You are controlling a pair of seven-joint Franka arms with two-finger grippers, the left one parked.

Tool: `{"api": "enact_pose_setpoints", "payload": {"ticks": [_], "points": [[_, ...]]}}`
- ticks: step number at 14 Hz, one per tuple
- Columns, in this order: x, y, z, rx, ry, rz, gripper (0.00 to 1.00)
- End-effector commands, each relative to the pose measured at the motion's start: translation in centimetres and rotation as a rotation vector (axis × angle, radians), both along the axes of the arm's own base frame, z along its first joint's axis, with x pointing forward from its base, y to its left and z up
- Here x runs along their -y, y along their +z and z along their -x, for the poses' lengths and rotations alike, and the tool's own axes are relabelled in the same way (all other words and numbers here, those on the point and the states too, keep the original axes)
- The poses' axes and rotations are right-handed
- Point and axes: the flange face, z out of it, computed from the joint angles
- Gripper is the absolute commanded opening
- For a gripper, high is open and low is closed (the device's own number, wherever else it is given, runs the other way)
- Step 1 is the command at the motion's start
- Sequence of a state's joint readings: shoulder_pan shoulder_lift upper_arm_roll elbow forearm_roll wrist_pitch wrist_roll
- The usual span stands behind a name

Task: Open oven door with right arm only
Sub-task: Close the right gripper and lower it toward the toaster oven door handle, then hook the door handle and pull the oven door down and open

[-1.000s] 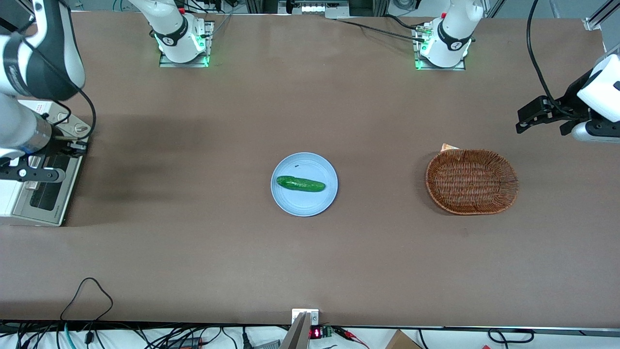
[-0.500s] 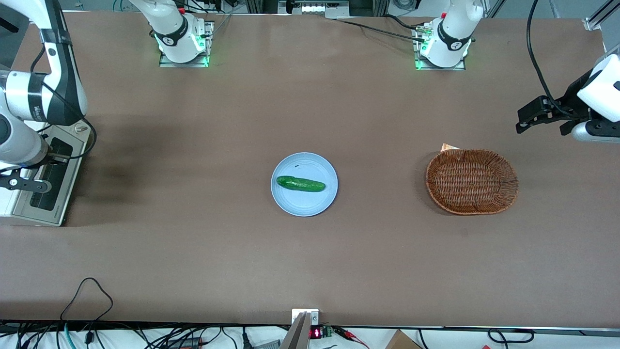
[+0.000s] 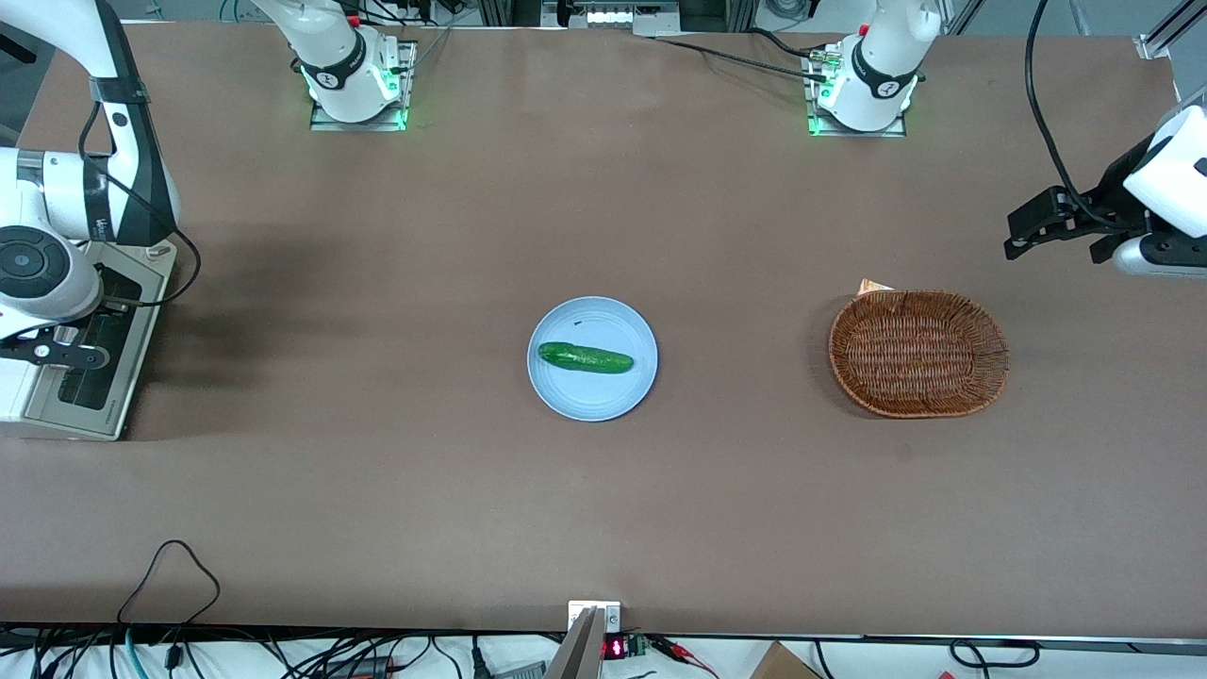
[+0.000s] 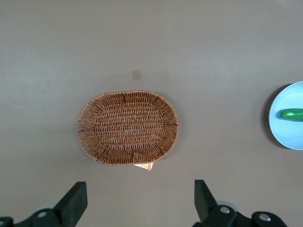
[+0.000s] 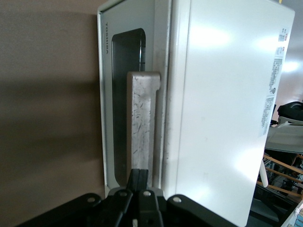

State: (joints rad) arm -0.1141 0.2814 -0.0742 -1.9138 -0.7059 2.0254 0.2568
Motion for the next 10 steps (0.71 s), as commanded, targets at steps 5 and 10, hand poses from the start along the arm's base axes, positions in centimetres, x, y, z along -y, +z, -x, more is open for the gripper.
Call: {"api": "enact_pose_setpoints", "payload": {"ticks": [5, 10], "points": [[1.7, -0.9, 0.1, 0.040, 0.008, 0.005, 0.00], [1.9, -1.7, 0.1, 0.042, 0.010, 0.000, 0.00]]}}
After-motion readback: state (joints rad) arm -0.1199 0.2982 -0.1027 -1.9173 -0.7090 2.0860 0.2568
